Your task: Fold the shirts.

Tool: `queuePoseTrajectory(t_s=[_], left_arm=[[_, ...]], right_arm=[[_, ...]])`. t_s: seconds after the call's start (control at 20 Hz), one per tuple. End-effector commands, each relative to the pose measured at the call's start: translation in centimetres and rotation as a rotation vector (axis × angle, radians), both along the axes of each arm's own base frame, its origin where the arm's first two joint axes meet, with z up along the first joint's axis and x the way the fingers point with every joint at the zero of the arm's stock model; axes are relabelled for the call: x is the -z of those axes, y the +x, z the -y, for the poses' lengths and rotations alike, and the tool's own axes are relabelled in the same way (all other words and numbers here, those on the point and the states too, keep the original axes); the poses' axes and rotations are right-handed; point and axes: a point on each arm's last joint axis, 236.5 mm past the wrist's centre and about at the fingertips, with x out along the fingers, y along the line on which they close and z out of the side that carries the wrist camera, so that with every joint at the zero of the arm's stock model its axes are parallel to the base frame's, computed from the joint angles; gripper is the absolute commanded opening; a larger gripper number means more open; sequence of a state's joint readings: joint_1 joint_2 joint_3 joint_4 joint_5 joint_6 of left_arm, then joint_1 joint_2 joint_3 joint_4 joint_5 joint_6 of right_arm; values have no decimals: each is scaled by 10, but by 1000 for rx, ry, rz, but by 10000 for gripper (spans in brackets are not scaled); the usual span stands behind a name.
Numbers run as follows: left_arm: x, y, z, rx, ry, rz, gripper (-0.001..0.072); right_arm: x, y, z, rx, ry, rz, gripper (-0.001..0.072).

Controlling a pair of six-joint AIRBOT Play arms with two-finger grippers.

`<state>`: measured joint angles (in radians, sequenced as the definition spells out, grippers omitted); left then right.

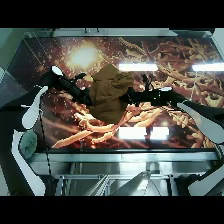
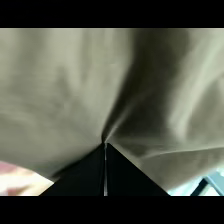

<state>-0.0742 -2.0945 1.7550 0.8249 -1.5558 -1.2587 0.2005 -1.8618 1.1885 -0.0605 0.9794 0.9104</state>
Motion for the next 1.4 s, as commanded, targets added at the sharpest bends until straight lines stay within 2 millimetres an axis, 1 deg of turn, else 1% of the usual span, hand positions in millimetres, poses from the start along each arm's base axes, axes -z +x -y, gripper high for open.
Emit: queuePoseTrajectory(t_s=[0.0,0.05,0.1,0.15,0.2,0.25,0.3,0.4,0.5,0.6,0.65,0.7,0.75,0.8,0.85,0.95,1.0,1.05,1.1,1.15,1.2,1.25,1.3,1.35], left_arm=[[-62,10,17,-28,-164,75,10],[-95,16,19,-45,-230,133,10],[-136,22,19,-70,-302,202,9],[-179,23,19,-85,-379,281,9],[-228,22,18,-91,-459,383,9],[-268,18,15,-105,-512,466,9],[-305,10,12,-115,-552,535,9],[-376,-20,9,-95,-632,683,10],[-435,-43,6,-119,-687,838,16],[-482,-54,3,-157,-686,993,19],[-504,-60,3,-161,-691,1060,20],[-524,-64,4,-158,-695,1125,20],[-533,-64,3,-159,-681,1165,20],[-529,-55,0,-167,-629,1167,20],[-514,-45,-3,-178,-566,1125,20],[-462,-32,-9,-144,-459,1000,20],[-435,-25,-11,-138,-433,926,61],[-410,-13,-15,-159,-412,865,386],[-387,0,-26,-195,-373,822,670],[-365,11,-41,-238,-333,774,715],[-340,18,-61,-271,-279,723,715],[-310,20,-84,-293,-207,660,715],[-273,18,-115,-342,-106,570,715],[-234,9,-143,-379,-16,480,714]], right_arm=[[-48,-10,-15,-114,119,101,18],[-70,-11,-18,-138,142,144,18],[-100,-10,-20,-156,160,205,18],[-130,-10,-20,-164,171,272,17],[-164,-10,-19,-166,176,352,18],[-190,-11,-17,-162,162,420,18],[-209,-11,-12,-151,126,478,18],[-234,-16,-1,-125,101,508,19],[-267,-32,7,-145,116,575,19],[-300,-49,13,-156,113,662,19],[-309,-55,14,-158,95,696,19],[-313,-61,17,-164,63,723,19],[-311,-63,19,-169,37,719,19],[-304,-63,20,-169,12,687,19],[-294,-62,21,-173,-17,656,19],[-273,-60,23,-191,-83,619,19],[-264,-59,22,-202,-101,606,28],[-255,-57,21,-207,-110,582,214],[-244,-55,21,-207,-122,545,456],[-228,-55,20,-220,-142,493,526],[-207,-56,23,-234,-177,433,526],[-182,-59,24,-250,-210,378,526],[-155,-66,25,-270,-233,319,526],[-130,-76,27,-284,-242,256,525]])
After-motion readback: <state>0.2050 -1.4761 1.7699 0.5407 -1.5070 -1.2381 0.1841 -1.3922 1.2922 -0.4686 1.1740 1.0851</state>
